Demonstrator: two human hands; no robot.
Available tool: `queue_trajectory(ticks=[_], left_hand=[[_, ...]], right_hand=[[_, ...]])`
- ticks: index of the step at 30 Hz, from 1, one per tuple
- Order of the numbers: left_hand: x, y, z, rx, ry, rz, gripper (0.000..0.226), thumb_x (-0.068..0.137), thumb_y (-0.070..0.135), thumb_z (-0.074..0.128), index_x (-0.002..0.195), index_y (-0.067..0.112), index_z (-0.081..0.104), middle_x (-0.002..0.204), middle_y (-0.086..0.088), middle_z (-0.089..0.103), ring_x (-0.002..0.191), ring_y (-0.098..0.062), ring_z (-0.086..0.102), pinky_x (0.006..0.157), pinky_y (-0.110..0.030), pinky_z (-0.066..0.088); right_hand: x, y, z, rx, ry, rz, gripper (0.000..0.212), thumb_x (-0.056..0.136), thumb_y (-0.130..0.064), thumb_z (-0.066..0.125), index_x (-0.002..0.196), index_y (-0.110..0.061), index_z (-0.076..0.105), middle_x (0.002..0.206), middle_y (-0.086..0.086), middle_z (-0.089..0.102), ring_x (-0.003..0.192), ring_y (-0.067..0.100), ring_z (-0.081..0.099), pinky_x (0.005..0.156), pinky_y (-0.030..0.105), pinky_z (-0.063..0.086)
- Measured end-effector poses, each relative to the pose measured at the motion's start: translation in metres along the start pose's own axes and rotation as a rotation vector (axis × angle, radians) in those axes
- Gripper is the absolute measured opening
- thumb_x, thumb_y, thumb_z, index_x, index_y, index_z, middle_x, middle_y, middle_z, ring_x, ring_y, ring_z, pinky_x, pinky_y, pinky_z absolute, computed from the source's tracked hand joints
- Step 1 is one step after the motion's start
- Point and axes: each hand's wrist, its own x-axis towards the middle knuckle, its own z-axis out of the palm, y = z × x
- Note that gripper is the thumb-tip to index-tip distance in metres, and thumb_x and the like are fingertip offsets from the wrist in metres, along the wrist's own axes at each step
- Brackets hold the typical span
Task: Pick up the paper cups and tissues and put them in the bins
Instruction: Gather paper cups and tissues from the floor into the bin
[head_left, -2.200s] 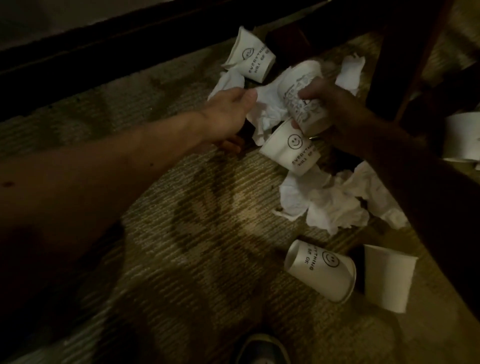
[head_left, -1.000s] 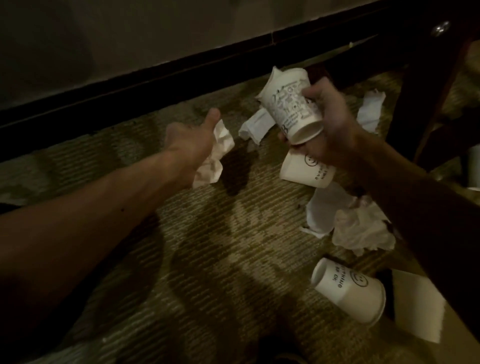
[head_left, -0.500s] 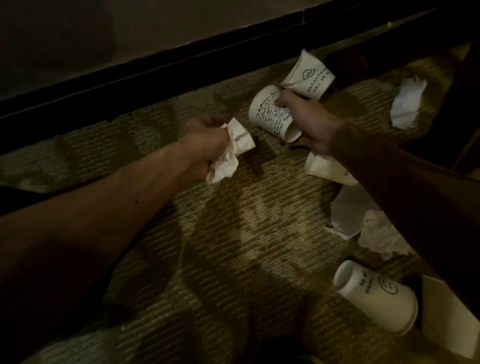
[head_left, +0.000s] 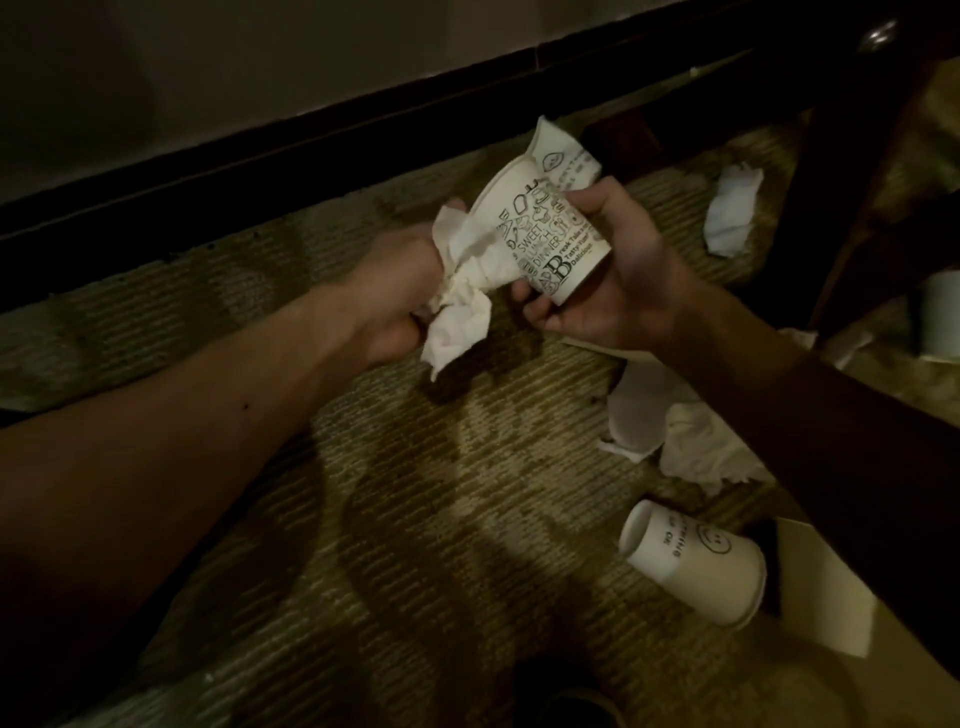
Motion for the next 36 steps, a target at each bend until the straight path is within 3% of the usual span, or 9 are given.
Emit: queue_trajectory(ticks=[4,8,13,19,24,29,32,34,36], left_hand=[[-0.001,0.001,0.017,0.043,0.111,0.028,0.014,0.094,0.018,0.062,0.089,0.006,0.064,0.057,-0.001,0.063,0.042,-0.009,0.059,0.041,-0.018,0.044],[-0.001,0.001,0.028,0.105,0.059,0.024,0.009,0.095,0.018,0.061,0.091,0.010,0.063,0.064,0.001,0.058,0.045,-0.006,0.053,0.043,-0.017,0.042],[-0.003,-0.003,0.037,0.127,0.003,0.006,0.021,0.097,0.023,0.059,0.080,0.010,0.059,0.052,0.001,0.055,0.036,-0.006,0.051,0.039,-0.015,0.040],[-0.001,-0.006,0.033,0.157,0.052,-0.020,0.018,0.095,0.027,0.061,0.087,0.011,0.062,0.070,-0.001,0.059,0.054,-0.009,0.056,0.052,-0.021,0.046],[0.001,-0.009,0.027,0.146,0.058,-0.021,0.011,0.094,0.020,0.063,0.085,0.013,0.063,0.064,0.002,0.061,0.050,-0.006,0.057,0.045,-0.017,0.045],[0.002,-0.009,0.021,0.169,0.088,-0.011,0.006,0.092,0.013,0.064,0.087,0.009,0.064,0.071,-0.002,0.063,0.053,-0.008,0.058,0.045,-0.018,0.046],[0.002,-0.009,0.019,0.218,0.093,-0.028,0.010,0.092,0.015,0.064,0.095,0.006,0.064,0.071,-0.005,0.060,0.046,-0.009,0.056,0.042,-0.019,0.043],[0.000,-0.007,0.020,0.250,0.105,-0.026,0.013,0.093,0.023,0.064,0.090,0.010,0.064,0.073,-0.004,0.061,0.051,-0.010,0.057,0.046,-0.020,0.044],[-0.004,-0.003,0.023,0.269,0.114,-0.010,0.025,0.094,0.030,0.063,0.100,0.006,0.067,0.075,-0.003,0.062,0.056,-0.010,0.058,0.054,-0.022,0.046]], right_hand=[[-0.024,-0.026,-0.020,-0.029,0.219,-0.085,0.054,0.087,-0.046,0.046,0.122,-0.006,0.059,0.085,0.011,0.069,0.061,0.020,0.060,0.055,0.022,0.041],[-0.043,-0.047,-0.043,-0.056,0.476,-0.155,0.045,0.087,-0.049,0.062,0.112,-0.012,0.064,0.079,0.003,0.068,0.059,0.013,0.064,0.052,0.019,0.047],[-0.049,-0.049,-0.076,-0.175,0.788,0.014,0.058,0.078,-0.046,0.074,0.125,-0.017,0.057,0.121,0.005,0.063,0.100,0.019,0.062,0.067,0.031,0.053],[-0.042,-0.043,-0.092,-0.099,0.796,0.209,0.083,0.064,-0.052,0.083,0.130,-0.014,0.050,0.124,0.011,0.059,0.105,0.031,0.062,0.075,0.044,0.055],[-0.028,-0.038,-0.094,-0.030,0.715,0.290,0.072,0.065,-0.051,0.082,0.119,-0.011,0.058,0.104,0.015,0.070,0.090,0.035,0.069,0.078,0.050,0.056],[-0.019,-0.034,-0.094,-0.172,0.669,0.184,0.066,0.075,-0.051,0.075,0.127,-0.015,0.057,0.122,0.011,0.064,0.109,0.030,0.063,0.094,0.048,0.050],[-0.020,-0.031,-0.088,-0.279,0.642,0.097,0.055,0.081,-0.050,0.069,0.119,-0.011,0.060,0.102,0.008,0.068,0.087,0.022,0.067,0.068,0.035,0.058],[-0.024,-0.032,-0.079,-0.398,0.646,0.036,0.049,0.084,-0.051,0.066,0.107,-0.008,0.059,0.074,0.004,0.060,0.055,0.015,0.055,0.046,0.022,0.044],[-0.028,-0.035,-0.069,-0.462,0.677,-0.040,0.047,0.081,-0.052,0.068,0.101,-0.010,0.061,0.075,0.003,0.061,0.058,0.015,0.054,0.055,0.026,0.045]])
